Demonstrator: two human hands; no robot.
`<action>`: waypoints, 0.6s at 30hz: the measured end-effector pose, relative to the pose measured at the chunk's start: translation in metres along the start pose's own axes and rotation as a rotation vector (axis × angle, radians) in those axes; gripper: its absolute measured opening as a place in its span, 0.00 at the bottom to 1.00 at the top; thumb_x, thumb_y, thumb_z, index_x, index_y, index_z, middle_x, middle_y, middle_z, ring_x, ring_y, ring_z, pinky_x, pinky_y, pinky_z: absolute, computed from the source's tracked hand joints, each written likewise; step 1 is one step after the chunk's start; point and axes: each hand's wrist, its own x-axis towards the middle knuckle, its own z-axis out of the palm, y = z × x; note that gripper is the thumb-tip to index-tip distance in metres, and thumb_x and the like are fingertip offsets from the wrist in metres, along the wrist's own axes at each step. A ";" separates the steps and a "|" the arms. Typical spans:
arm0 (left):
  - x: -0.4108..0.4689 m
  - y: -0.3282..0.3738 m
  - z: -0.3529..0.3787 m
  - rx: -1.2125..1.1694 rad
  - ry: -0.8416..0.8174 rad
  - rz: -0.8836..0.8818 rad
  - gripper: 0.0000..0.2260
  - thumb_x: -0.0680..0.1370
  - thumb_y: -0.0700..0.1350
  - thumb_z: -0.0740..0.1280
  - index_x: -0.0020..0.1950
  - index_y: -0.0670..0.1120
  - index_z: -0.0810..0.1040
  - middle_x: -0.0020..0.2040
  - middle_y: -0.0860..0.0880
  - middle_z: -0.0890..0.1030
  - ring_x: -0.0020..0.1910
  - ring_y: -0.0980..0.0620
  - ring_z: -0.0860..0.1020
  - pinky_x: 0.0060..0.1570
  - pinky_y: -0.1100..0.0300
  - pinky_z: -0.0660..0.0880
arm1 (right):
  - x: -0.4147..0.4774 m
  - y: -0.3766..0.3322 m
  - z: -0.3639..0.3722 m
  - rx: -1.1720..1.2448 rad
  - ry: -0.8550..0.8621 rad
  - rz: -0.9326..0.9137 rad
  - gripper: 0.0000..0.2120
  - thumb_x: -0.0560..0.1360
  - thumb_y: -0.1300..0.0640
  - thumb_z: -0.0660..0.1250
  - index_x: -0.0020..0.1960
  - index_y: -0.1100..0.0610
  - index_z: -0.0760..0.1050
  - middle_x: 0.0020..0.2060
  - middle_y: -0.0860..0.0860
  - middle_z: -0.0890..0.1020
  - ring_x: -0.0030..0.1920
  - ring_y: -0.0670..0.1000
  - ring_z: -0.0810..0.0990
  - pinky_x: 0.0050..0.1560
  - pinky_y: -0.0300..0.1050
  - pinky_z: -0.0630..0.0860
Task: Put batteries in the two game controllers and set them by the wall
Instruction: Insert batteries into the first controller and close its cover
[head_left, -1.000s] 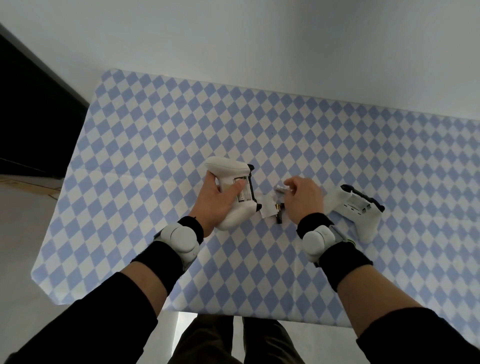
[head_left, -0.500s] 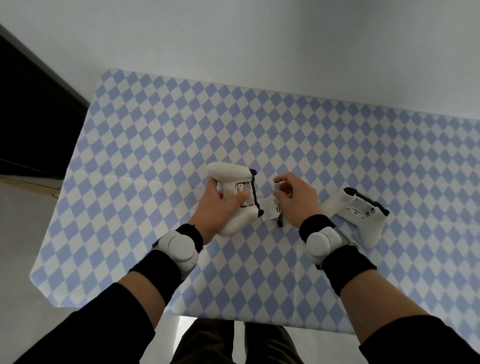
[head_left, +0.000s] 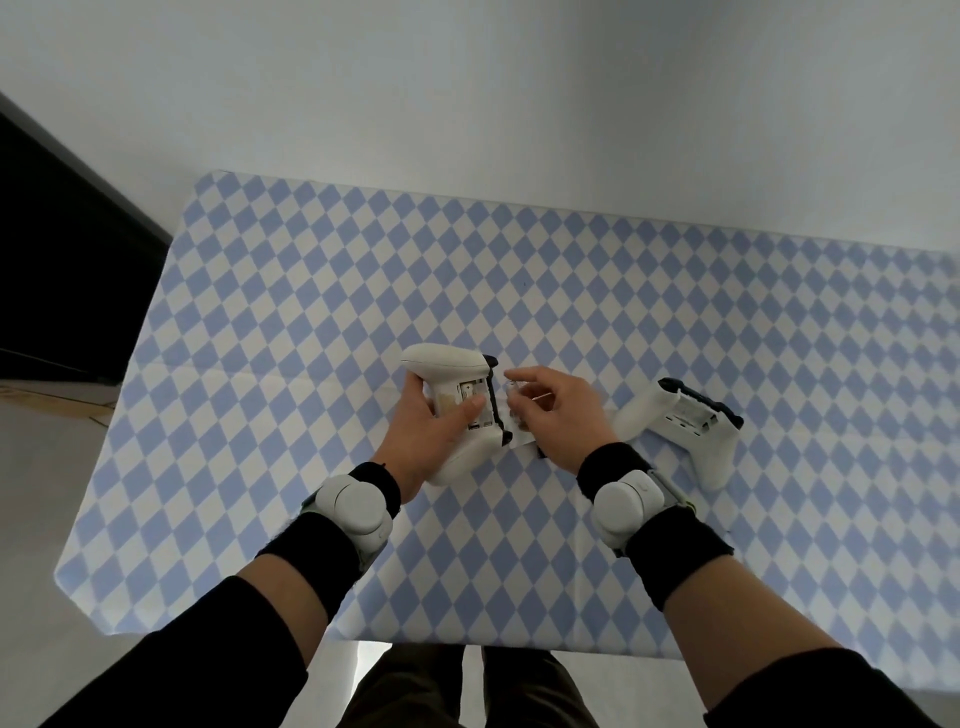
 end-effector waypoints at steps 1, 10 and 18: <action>0.001 0.000 0.000 -0.001 -0.005 0.000 0.24 0.79 0.47 0.76 0.70 0.57 0.69 0.59 0.47 0.86 0.54 0.49 0.88 0.53 0.48 0.85 | 0.000 -0.003 0.001 0.016 -0.008 0.003 0.12 0.77 0.54 0.71 0.61 0.51 0.80 0.42 0.49 0.85 0.42 0.48 0.85 0.50 0.47 0.83; -0.003 0.000 -0.001 -0.040 -0.016 0.003 0.23 0.82 0.49 0.72 0.73 0.53 0.67 0.60 0.47 0.86 0.52 0.52 0.88 0.47 0.56 0.85 | -0.007 -0.019 0.013 0.029 0.045 0.032 0.06 0.73 0.49 0.75 0.41 0.51 0.84 0.35 0.46 0.86 0.38 0.45 0.85 0.44 0.43 0.84; -0.001 -0.005 -0.001 -0.049 -0.009 -0.007 0.24 0.80 0.49 0.75 0.71 0.55 0.68 0.60 0.45 0.86 0.54 0.48 0.88 0.49 0.50 0.86 | -0.007 -0.013 0.026 0.068 0.040 0.009 0.05 0.74 0.58 0.73 0.48 0.53 0.86 0.40 0.46 0.87 0.42 0.44 0.86 0.50 0.48 0.84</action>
